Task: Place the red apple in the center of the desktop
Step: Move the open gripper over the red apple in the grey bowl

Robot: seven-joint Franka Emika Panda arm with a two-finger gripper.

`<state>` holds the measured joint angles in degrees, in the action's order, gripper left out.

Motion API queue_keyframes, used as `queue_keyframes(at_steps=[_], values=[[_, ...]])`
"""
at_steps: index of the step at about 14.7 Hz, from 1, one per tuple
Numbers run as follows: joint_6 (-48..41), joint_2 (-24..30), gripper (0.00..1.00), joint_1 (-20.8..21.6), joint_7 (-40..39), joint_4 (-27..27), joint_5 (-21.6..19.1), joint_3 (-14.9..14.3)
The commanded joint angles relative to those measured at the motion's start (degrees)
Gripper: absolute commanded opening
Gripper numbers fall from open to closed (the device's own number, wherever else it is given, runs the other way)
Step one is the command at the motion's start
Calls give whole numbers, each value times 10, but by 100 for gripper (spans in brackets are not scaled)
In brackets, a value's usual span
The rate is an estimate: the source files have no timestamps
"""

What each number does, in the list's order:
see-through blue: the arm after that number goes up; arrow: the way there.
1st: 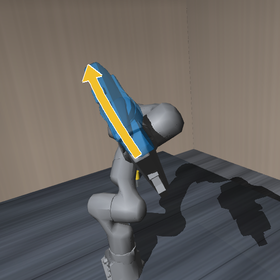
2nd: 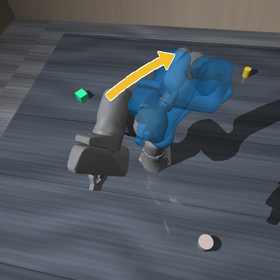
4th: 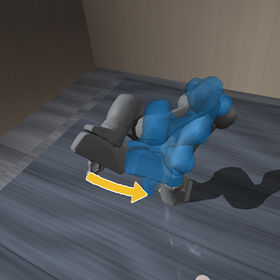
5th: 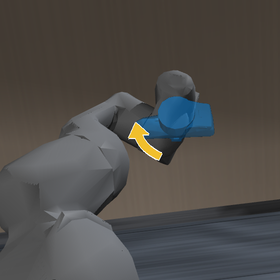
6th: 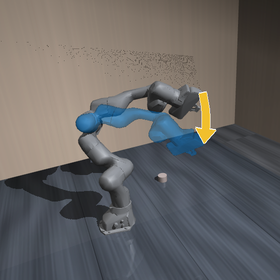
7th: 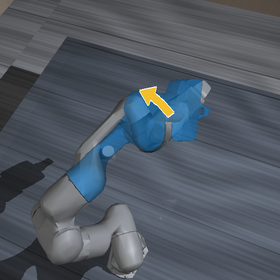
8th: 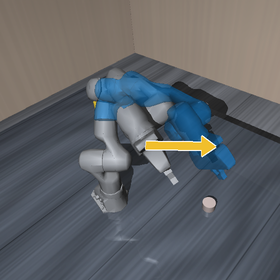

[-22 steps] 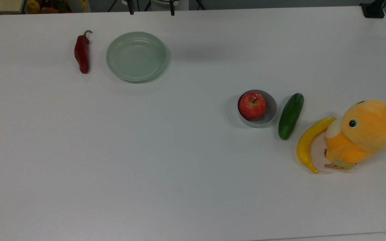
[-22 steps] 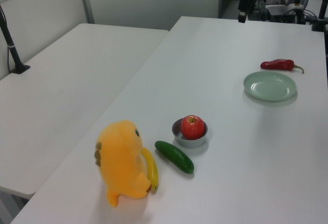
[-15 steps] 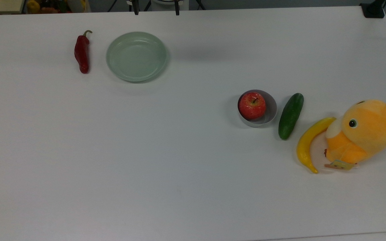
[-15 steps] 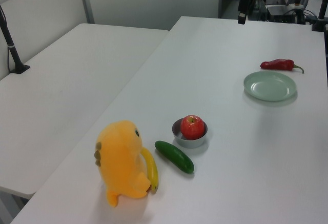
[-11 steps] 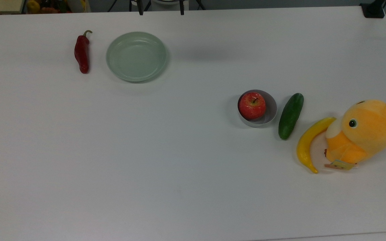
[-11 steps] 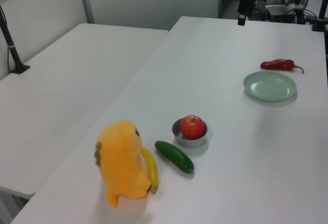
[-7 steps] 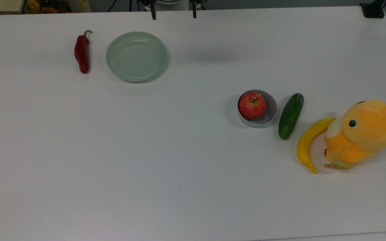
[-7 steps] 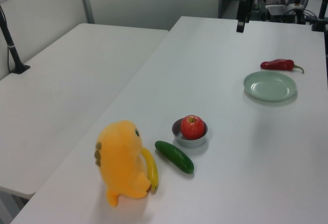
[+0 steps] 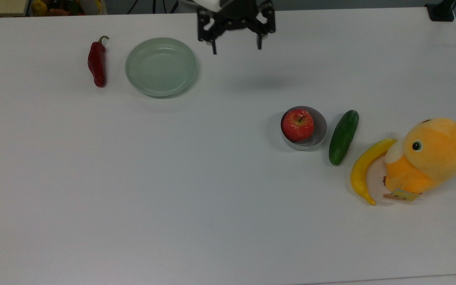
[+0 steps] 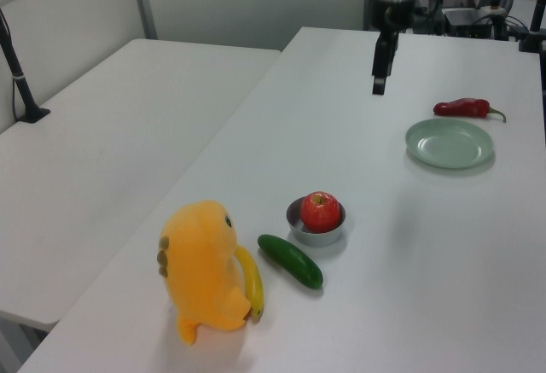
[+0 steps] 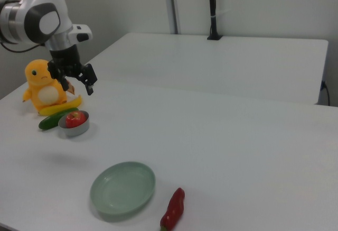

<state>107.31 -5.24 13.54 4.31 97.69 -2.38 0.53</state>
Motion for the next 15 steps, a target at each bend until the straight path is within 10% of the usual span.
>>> queue_keyframes(at_steps=[1,15], values=[[51,-40,100,6,32,-9,3,23],[259,-180,100,61,34,-9,8,54]])
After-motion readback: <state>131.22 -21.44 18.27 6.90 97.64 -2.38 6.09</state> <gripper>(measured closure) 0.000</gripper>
